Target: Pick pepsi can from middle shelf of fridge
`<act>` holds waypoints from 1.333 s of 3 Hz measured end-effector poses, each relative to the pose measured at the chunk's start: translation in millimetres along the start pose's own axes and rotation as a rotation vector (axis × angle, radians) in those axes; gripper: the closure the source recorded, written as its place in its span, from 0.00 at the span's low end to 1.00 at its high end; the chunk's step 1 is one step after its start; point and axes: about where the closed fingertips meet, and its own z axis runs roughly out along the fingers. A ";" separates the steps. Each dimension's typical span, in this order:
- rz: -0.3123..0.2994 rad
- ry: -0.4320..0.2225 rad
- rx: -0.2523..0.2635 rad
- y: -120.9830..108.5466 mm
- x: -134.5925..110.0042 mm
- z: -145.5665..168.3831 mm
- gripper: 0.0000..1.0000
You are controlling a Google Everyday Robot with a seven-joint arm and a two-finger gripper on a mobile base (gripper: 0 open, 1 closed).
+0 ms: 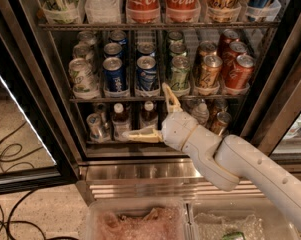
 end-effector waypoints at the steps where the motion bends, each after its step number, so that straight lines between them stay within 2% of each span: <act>1: -0.008 -0.022 0.031 -15.5 0.6 11.1 0.00; 3: -0.020 -0.038 0.035 -23.2 0.9 21.1 0.00; 4: -0.045 -0.056 0.068 -42.0 -4.6 35.2 0.00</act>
Offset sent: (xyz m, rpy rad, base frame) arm 0.0284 -0.0050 0.0075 0.0299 -0.0341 -0.0361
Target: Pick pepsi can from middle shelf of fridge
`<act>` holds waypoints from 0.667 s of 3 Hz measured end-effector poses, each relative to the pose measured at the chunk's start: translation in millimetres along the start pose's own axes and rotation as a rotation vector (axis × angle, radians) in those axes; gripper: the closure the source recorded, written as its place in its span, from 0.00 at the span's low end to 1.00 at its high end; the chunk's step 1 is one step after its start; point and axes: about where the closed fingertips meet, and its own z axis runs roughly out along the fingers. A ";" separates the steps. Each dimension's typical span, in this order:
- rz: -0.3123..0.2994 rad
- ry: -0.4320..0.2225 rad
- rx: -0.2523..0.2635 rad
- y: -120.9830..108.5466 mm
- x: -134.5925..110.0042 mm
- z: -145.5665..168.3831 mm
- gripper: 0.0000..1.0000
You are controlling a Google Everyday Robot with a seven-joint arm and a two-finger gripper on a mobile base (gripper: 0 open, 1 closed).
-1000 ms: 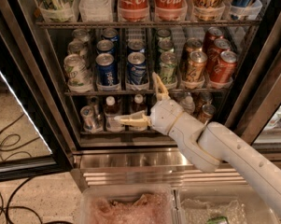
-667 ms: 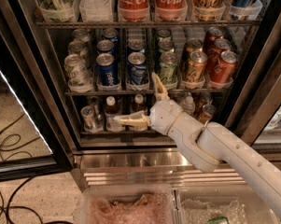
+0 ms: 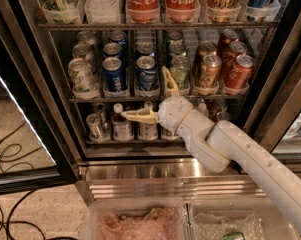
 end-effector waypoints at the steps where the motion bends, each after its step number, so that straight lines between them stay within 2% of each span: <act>1: 0.000 0.000 0.000 -0.1 0.0 0.0 0.00; 2: 0.076 0.060 0.020 -2.1 -0.1 2.3 0.00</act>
Offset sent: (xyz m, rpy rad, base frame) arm 0.0062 -0.0034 0.0004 0.0506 0.2514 -0.0746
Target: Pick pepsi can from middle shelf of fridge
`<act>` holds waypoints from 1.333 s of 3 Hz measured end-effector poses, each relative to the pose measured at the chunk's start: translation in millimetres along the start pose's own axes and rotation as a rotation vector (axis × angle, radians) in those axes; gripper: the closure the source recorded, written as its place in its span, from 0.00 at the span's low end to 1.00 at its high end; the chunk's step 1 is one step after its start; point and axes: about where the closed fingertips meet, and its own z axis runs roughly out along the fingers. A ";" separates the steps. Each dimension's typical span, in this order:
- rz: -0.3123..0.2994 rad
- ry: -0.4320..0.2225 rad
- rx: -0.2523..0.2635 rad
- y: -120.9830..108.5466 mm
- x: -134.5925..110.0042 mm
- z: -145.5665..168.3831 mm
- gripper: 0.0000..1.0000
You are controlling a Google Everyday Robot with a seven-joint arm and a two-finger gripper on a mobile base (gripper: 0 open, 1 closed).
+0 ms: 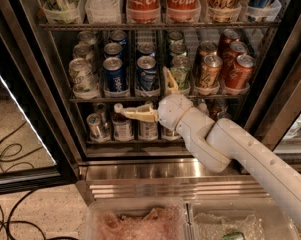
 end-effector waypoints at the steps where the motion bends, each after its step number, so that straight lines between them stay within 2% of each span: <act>1: -0.022 0.022 -0.028 3.5 -0.8 16.7 0.00; 2: -0.022 0.023 -0.027 3.7 -0.6 17.0 0.00; 3: -0.032 0.017 0.022 -7.3 1.1 15.2 0.00; 4: -0.032 0.017 0.022 -7.3 1.2 15.2 0.00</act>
Offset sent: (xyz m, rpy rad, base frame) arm 0.0148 0.0180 0.0016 -0.0872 0.0049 0.0244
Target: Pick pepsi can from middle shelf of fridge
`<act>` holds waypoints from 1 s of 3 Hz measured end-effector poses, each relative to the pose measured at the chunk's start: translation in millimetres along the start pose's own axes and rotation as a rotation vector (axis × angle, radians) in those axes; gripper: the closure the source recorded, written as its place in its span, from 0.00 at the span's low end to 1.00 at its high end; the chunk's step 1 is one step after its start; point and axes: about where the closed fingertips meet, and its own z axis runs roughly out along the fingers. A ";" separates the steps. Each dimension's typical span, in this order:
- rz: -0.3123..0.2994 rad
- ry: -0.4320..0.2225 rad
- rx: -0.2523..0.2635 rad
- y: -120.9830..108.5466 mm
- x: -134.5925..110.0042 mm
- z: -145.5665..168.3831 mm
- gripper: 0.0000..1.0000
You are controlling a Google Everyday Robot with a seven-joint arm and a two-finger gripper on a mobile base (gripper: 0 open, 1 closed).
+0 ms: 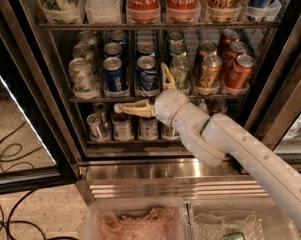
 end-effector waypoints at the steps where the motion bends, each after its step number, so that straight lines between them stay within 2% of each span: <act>1: 0.037 0.057 -0.004 2.4 11.9 0.6 0.00; 2: 0.019 0.026 -0.003 1.4 15.2 9.0 0.00; 3: 0.019 0.026 -0.003 1.5 15.2 9.4 0.00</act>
Offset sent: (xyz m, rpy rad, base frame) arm 0.0037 -0.0034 -0.0216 -0.0354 0.1065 -0.0164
